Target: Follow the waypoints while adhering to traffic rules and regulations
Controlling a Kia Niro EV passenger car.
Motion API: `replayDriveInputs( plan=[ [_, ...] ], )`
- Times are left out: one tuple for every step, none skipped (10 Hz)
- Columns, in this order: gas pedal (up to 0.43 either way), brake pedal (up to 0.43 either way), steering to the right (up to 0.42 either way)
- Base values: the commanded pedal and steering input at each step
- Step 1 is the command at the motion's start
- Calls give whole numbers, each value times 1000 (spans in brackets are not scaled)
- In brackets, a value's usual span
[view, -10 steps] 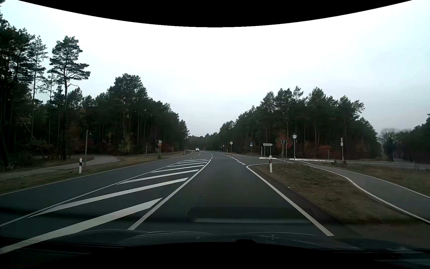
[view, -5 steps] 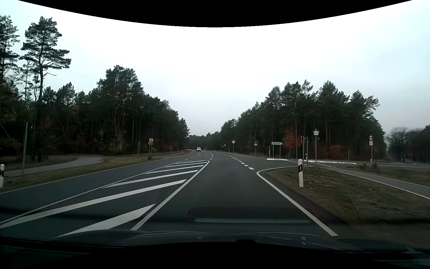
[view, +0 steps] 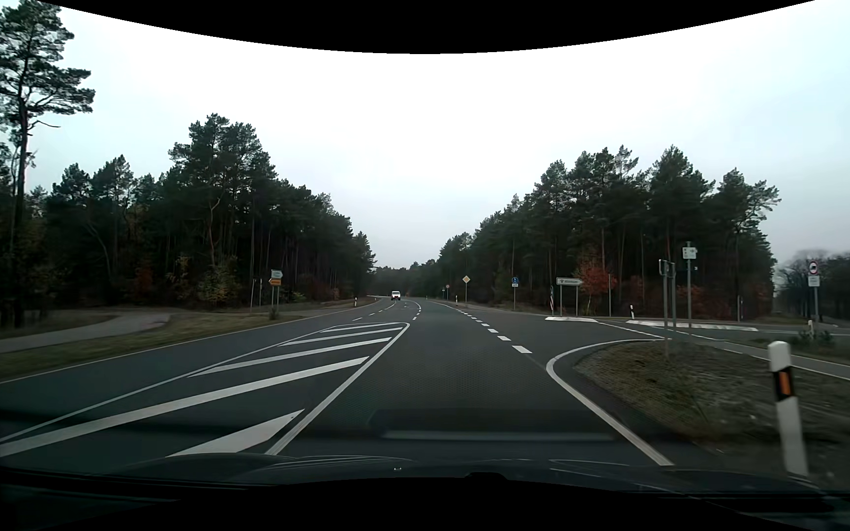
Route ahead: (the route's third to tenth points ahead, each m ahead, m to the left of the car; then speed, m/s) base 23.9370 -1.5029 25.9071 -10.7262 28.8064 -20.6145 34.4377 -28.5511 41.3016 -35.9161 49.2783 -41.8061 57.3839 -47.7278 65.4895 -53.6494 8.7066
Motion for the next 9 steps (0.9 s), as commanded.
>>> replayDriveInputs(
  plan=[
    [0,250,-2],
    [0,226,3],
    [0,207,10],
    [0,201,24],
    [0,189,45],
    [0,177,65],
    [0,159,94],
    [0,134,121],
    [0,104,146]
  ],
)
